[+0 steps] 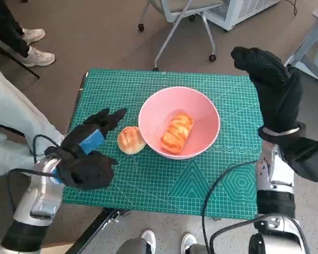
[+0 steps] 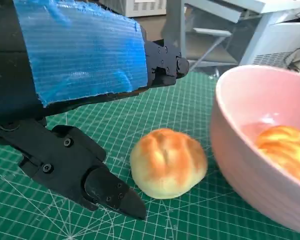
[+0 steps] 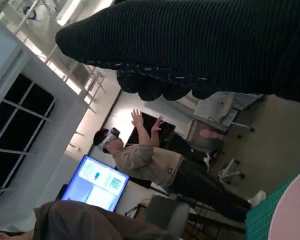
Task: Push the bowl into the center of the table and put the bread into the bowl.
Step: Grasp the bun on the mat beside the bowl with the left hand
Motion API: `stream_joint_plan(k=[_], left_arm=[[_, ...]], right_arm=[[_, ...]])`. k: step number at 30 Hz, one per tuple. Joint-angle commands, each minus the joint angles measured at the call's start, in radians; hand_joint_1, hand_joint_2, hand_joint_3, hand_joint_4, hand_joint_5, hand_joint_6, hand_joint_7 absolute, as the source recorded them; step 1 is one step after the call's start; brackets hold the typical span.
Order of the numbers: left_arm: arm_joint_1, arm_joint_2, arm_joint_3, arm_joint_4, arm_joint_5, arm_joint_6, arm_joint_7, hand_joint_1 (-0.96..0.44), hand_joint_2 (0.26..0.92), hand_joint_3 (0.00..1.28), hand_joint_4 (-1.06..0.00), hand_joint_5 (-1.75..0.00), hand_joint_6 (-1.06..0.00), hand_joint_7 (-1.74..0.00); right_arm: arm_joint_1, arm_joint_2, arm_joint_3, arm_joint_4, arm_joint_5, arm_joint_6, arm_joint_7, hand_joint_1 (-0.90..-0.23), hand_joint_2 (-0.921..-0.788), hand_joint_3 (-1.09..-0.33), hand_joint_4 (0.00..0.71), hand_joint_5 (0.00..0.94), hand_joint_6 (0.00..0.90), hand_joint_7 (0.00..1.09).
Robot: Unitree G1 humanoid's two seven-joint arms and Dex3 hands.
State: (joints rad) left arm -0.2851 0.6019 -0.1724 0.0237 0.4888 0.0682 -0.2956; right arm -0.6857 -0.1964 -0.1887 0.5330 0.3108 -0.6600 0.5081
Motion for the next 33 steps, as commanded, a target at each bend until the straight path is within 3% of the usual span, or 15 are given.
stream_joint_plan(k=[1,7,16,23,33], left_arm=[[-0.021,-0.031,-0.006,0.047,0.006,-0.036,0.044,-0.53,0.728,0.01,0.00,0.00,-0.08,-0.01],[-0.036,-0.070,-0.003,0.095,0.008,-0.063,0.104,-0.48,0.732,0.01,-0.03,-0.01,-0.11,-0.02],[-0.040,-0.075,-0.003,0.111,0.010,-0.079,0.117,-0.46,0.736,0.00,-0.05,-0.01,-0.13,-0.02],[-0.098,-0.134,-0.065,0.206,0.037,0.002,0.084,-0.44,0.749,0.01,-0.05,0.00,-0.12,-0.01],[-0.144,-0.173,-0.101,0.335,0.060,0.002,0.133,-0.43,0.766,0.01,-0.04,0.00,-0.12,0.00]], right_arm=[[0.021,-0.004,0.004,0.009,-0.005,0.016,0.003,-0.640,-0.921,-0.710,0.167,0.000,0.056,0.44],[0.023,-0.006,0.006,0.002,-0.006,0.020,0.005,-0.638,-0.921,-0.710,0.165,0.000,0.055,0.44],[0.025,-0.006,0.006,-0.003,-0.006,0.023,0.004,-0.637,-0.921,-0.712,0.164,0.000,0.052,0.44],[0.031,-0.010,0.005,-0.016,0.002,0.035,0.011,-0.637,-0.921,-0.713,0.163,0.000,0.050,0.45],[0.032,-0.013,0.001,-0.016,0.001,0.040,0.010,-0.635,-0.921,-0.713,0.162,0.000,0.048,0.45]])
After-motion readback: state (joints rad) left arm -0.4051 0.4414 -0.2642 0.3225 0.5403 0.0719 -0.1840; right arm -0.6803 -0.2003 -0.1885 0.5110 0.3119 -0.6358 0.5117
